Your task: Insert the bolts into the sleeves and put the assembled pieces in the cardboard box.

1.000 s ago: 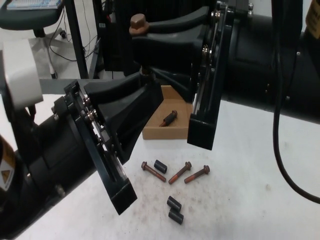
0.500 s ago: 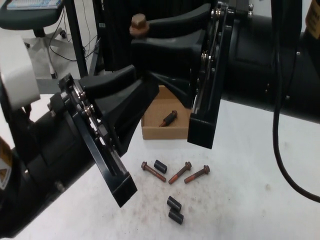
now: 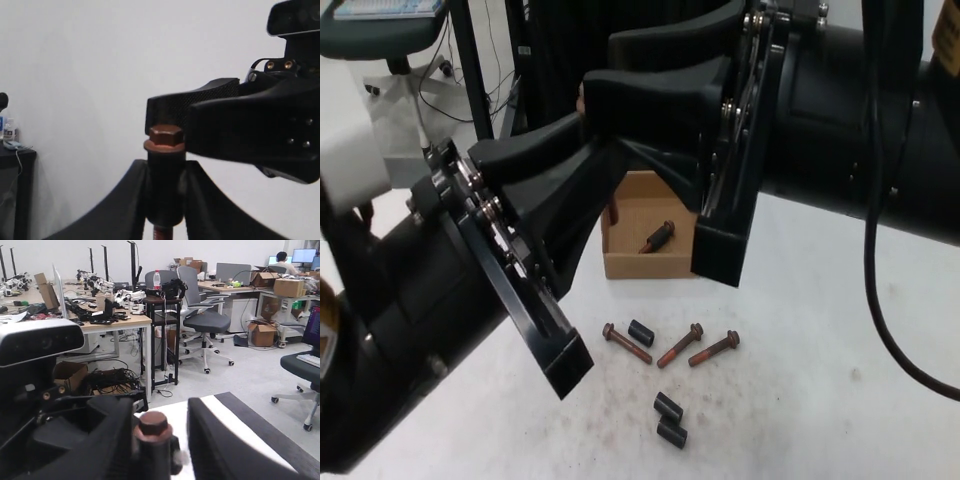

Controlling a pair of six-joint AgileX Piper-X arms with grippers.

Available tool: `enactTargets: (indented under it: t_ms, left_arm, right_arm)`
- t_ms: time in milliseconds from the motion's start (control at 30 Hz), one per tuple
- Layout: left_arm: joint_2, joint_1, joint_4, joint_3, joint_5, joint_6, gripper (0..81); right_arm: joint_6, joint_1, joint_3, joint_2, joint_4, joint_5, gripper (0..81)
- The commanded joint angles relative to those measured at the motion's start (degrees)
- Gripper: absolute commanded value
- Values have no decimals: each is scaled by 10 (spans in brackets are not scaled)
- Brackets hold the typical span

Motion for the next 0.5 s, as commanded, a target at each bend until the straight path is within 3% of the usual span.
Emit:
enactTargets:
  t_ms: [0,200,367,467]
  left_arm:
    - [-2,3,19,-6,-20,13,3]
    - [-2,38,94,-17,-22,44,3]
    - [13,90,228,-70,-24,39,3]
    - [46,120,280,-114,-4,39,3]
  right_arm:
    - [0,-3,-1,-2,-8,5,343]
    - [0,-3,-1,-4,-8,23,312]
    - [4,-3,-1,-7,-8,93,13]
    - [3,-3,-1,-11,-8,136,5]
